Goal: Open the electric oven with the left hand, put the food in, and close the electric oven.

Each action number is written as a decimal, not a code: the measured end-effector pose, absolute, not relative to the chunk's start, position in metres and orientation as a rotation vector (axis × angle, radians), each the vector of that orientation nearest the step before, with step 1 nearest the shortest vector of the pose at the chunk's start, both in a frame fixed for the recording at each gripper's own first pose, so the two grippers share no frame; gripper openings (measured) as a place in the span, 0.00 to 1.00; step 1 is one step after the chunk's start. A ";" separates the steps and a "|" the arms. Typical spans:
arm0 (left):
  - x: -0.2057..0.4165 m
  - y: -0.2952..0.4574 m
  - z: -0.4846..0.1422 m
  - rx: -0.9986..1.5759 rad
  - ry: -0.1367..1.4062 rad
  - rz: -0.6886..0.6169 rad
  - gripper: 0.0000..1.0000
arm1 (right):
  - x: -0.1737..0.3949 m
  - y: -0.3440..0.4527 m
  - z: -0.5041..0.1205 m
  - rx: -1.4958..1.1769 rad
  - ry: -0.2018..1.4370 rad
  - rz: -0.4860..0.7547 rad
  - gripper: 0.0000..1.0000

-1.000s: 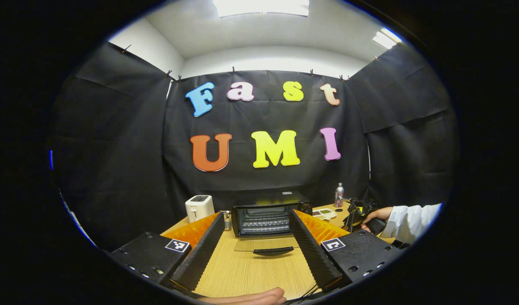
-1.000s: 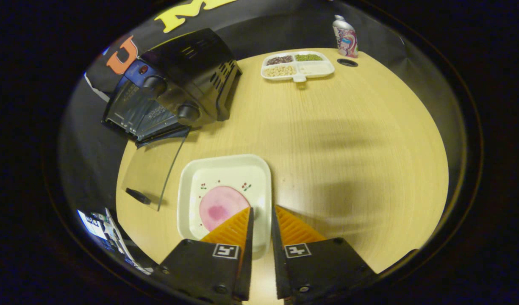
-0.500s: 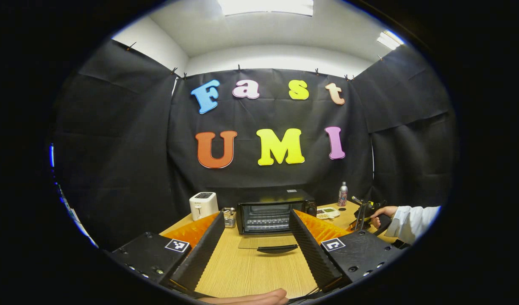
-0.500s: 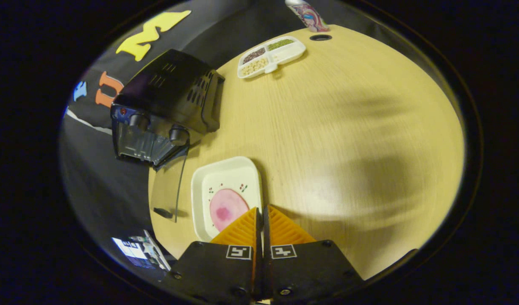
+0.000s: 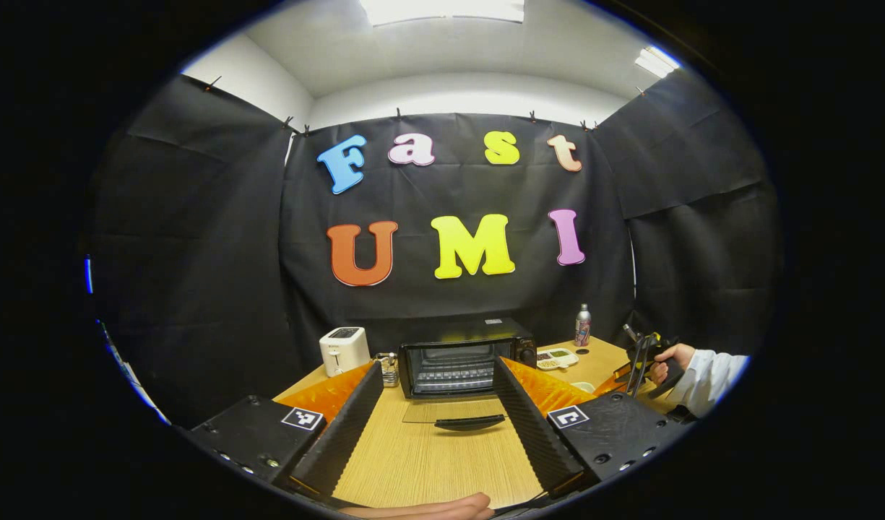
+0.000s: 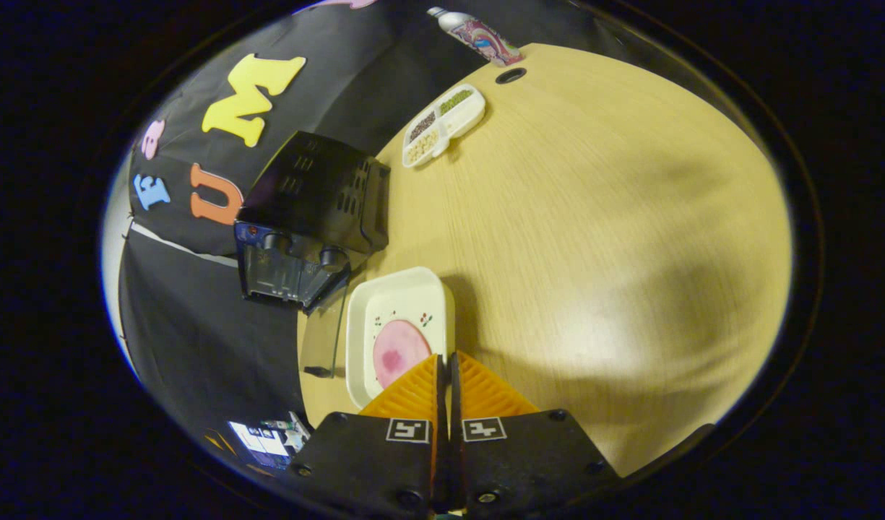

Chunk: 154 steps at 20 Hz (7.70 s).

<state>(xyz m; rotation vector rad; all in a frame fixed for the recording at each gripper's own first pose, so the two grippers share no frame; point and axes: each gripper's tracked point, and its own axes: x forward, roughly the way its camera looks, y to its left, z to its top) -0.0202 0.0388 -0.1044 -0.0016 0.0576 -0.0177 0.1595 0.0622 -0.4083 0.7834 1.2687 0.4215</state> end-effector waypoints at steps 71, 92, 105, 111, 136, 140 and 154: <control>-0.026 0.192 -0.183 -0.029 0.172 0.226 0.97 | 0.349 0.394 -0.402 0.977 0.660 0.110 0.05; -0.021 0.162 -0.216 -0.044 0.305 0.215 0.97 | 0.237 0.320 -0.280 0.444 0.313 0.268 0.95; 0.025 0.108 -0.265 -0.067 0.421 0.085 0.96 | 0.096 0.209 -0.152 0.196 0.137 0.391 0.96; 0.050 0.063 -0.316 -0.108 0.540 0.023 0.96 | 0.058 0.162 -0.140 0.111 0.125 0.376 0.96; 0.134 -0.045 -0.398 -0.009 0.758 -0.117 0.97 | 0.048 0.051 -0.152 0.170 0.049 0.293 0.96; 0.135 -0.044 -0.396 -0.037 0.770 -0.124 0.97 | 0.044 0.043 -0.152 0.168 0.041 0.264 0.96; 0.138 -0.038 -0.378 -0.024 0.783 -0.133 0.97 | 0.017 0.021 -0.134 0.171 0.053 0.155 0.96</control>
